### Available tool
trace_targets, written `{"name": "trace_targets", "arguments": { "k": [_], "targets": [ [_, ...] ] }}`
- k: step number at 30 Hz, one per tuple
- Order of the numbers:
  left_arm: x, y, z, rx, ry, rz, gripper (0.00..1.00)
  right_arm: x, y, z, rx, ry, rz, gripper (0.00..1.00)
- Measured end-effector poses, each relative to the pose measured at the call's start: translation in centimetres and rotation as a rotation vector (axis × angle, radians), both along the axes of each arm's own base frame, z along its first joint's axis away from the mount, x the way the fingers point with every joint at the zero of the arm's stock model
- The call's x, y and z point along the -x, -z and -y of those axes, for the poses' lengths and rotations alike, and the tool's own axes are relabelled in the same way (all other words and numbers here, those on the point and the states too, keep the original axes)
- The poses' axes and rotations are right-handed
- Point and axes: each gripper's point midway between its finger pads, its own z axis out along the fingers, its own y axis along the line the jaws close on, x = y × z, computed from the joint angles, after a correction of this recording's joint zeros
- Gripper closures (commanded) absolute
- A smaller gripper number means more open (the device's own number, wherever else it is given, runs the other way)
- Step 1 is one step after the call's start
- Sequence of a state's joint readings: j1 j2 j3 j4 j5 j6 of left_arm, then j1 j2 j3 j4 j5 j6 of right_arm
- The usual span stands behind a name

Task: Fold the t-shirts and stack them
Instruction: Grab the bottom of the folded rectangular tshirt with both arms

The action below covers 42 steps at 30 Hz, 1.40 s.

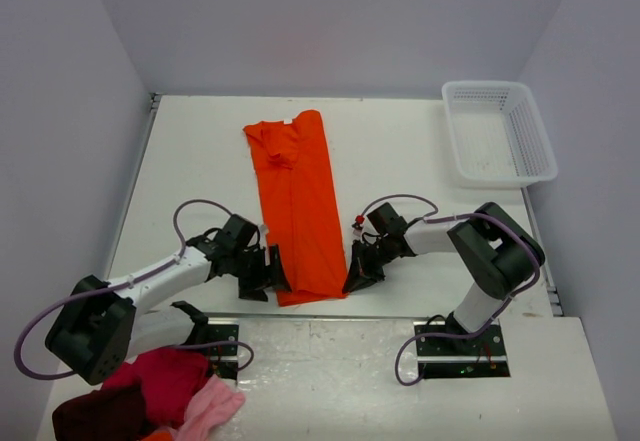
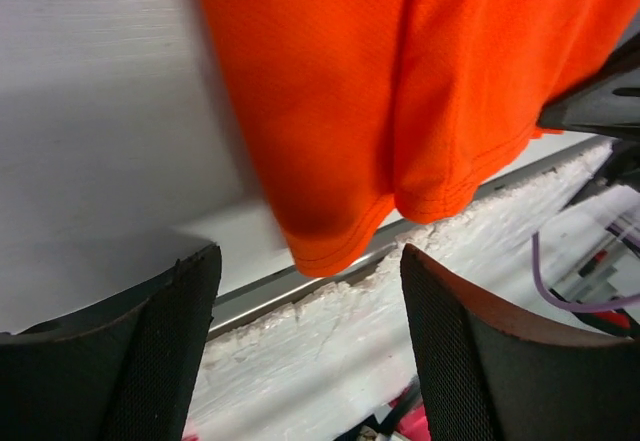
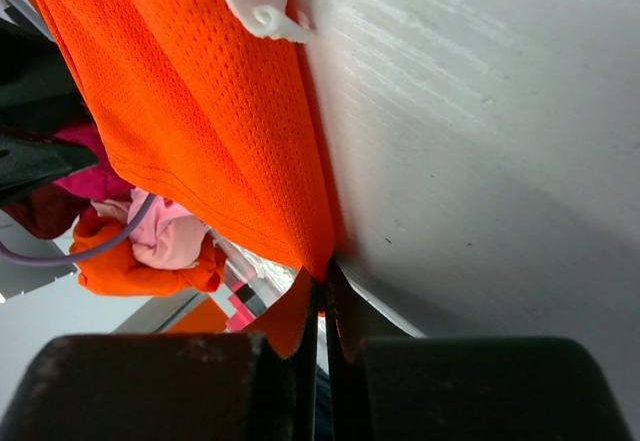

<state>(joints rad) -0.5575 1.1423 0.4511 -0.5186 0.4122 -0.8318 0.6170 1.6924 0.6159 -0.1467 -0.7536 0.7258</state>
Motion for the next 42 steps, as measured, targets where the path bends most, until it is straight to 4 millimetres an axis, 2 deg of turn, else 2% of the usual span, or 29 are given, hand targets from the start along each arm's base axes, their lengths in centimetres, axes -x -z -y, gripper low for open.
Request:
{"name": "trace_targets", "arguments": {
  "k": [5,6,13,19,22,23,24,27,33,42],
  "targets": [
    [0.2,0.0,1.0,0.075,0.002,-0.005,0.32,0.0,0.0,0.0,0.005,-0.002,0.002,1.0],
    [0.2,0.1,1.2,0.085,0.001,-0.006,0.39,0.0,0.0,0.0,0.007,-0.002,0.004,1.0],
    [0.6,0.7,1.1,0.089,-0.01,-0.02,0.61,-0.1,0.0,0.2,0.022,0.001,0.014,1.0],
    [0.7,1.2,1.2,0.08,-0.012,-0.045,0.64,-0.1,0.0,0.2,0.026,0.002,0.018,1.0],
    [0.5,1.3,1.4,0.078,-0.015,-0.056,0.7,-0.1,0.0,0.2,0.026,0.002,0.018,1.0],
    [0.5,1.3,1.5,0.077,-0.015,-0.06,0.73,-0.1,0.0,0.2,0.026,0.002,0.018,1.0],
    [0.5,1.4,1.5,0.074,-0.016,-0.063,0.84,-0.1,0.0,0.2,0.026,0.002,0.018,1.0],
    [0.5,1.7,1.4,0.062,-0.016,-0.064,1.0,-0.1,0.0,0.2,0.026,0.002,0.018,1.0],
    [0.5,1.6,1.0,0.042,-0.024,-0.046,1.0,-0.1,0.0,0.2,0.028,0.004,0.018,1.0],
    [1.6,1.6,-1.4,-0.04,-0.059,-0.013,1.0,-0.2,0.1,0.3,0.053,0.035,-0.002,1.0]
  ]
}}
